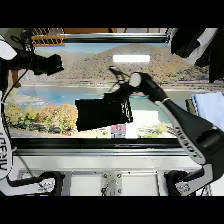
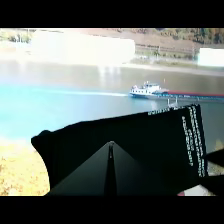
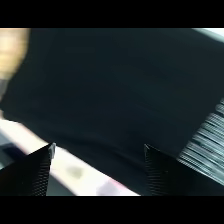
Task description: Fold the clothes and pants, and hang the long-sleeved shirts on hangers.
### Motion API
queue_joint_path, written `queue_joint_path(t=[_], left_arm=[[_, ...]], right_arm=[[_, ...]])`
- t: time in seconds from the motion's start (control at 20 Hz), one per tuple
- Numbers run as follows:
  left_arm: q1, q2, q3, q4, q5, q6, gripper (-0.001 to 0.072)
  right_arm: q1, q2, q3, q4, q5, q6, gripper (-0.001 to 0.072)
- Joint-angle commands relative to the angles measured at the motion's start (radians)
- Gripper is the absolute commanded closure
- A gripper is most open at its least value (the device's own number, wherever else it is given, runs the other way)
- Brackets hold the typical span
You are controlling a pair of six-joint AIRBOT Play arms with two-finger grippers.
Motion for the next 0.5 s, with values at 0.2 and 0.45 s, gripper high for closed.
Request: queue_joint_path(t=[0.2,0.45], left_arm=[[-0.134,0.222,-0.396,-0.003,0.154,0.025,0.0700],[-0.166,0.253,-0.453,-0.003,0.163,0.025,0.0700]], right_arm=[[-0.418,0.004,-0.334,0.128,0.005,-0.074,0.0094],[-0.362,-0.109,-0.323,0.465,0.002,-0.311,0.0097]])
